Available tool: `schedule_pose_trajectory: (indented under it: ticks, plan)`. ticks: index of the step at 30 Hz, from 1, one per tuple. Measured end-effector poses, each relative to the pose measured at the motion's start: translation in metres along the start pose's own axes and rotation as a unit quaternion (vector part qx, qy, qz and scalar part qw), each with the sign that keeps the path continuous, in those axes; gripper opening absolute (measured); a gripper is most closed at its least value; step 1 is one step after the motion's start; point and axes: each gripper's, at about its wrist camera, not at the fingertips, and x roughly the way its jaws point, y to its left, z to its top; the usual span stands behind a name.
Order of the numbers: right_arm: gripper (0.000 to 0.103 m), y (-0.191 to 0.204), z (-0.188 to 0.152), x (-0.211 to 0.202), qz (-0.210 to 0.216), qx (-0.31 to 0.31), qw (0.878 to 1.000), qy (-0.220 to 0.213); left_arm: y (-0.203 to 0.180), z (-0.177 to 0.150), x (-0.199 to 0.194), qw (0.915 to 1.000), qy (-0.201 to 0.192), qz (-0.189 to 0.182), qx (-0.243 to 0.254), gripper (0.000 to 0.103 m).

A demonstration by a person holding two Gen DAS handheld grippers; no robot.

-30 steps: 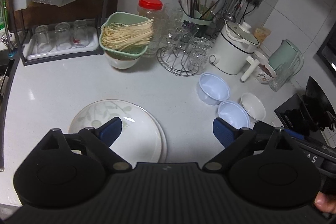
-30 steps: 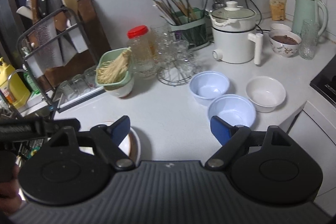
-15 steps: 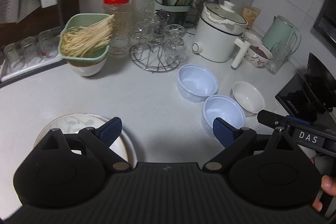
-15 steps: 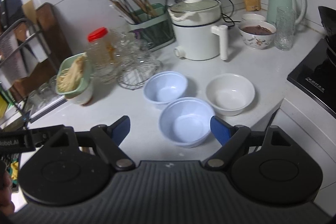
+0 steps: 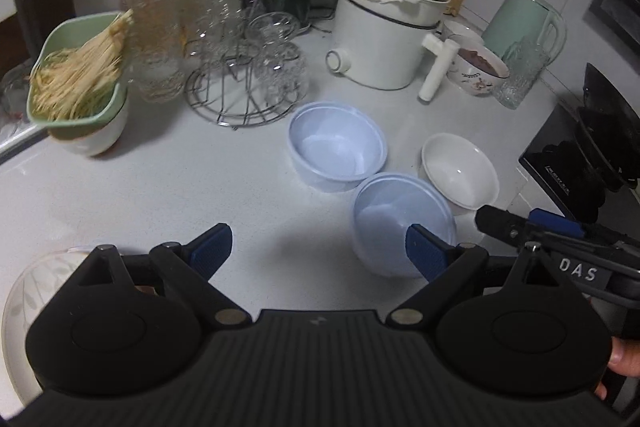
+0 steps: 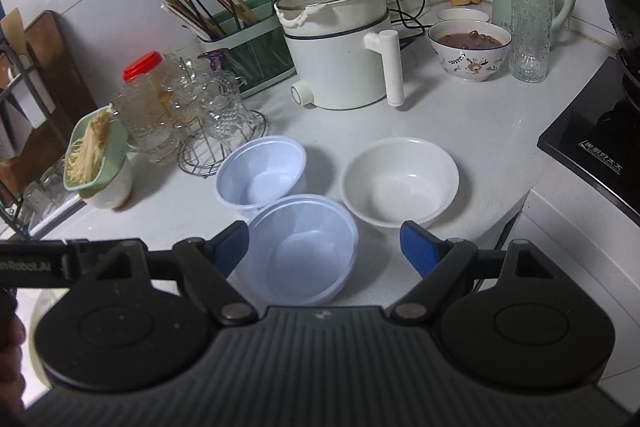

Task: Organize plates and bowls
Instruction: 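Move both open grippers to the large pale blue bowl, then close both grippers on the rim of the large pale blue bowl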

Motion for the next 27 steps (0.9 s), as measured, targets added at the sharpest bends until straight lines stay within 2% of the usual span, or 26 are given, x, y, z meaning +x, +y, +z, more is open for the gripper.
schedule_pose_trajectory:
  ticks: [7, 9, 14, 18, 21, 23, 27]
  plan:
    - [0.084, -0.014, -0.001, 0.019, 0.007, 0.013, 1.0, 0.022, 0.0, 0.01, 0.033, 0.9992, 0.033, -0.003, -0.024, 0.096]
    - [0.081, -0.019, -0.002, 0.024, 0.006, 0.018, 0.999, 0.028, 0.0, 0.012, 0.041, 0.9983, 0.045, -0.009, -0.035, 0.095]
    - [0.079, -0.028, -0.009, 0.032, 0.01, 0.026, 0.999, 0.045, -0.005, 0.015, 0.061, 0.9975, 0.062, -0.009, -0.032, 0.094]
    - [0.079, -0.037, -0.01, 0.041, 0.014, 0.041, 0.997, 0.061, -0.007, 0.018, 0.079, 0.9959, 0.075, -0.026, -0.044, 0.094]
    - [0.077, -0.04, -0.007, 0.049, 0.021, 0.041, 0.997, 0.066, -0.012, 0.021, 0.092, 0.9958, 0.075, -0.034, -0.04, 0.089]
    - [0.074, -0.041, -0.005, 0.055, 0.03, 0.041, 0.996, 0.07, -0.016, 0.023, 0.102, 0.9954, 0.077, -0.035, -0.046, 0.082]
    - [0.06, -0.04, -0.004, 0.068, 0.042, 0.043, 0.994, 0.087, -0.022, 0.026, 0.119, 0.9944, 0.084, -0.033, -0.056, 0.072]
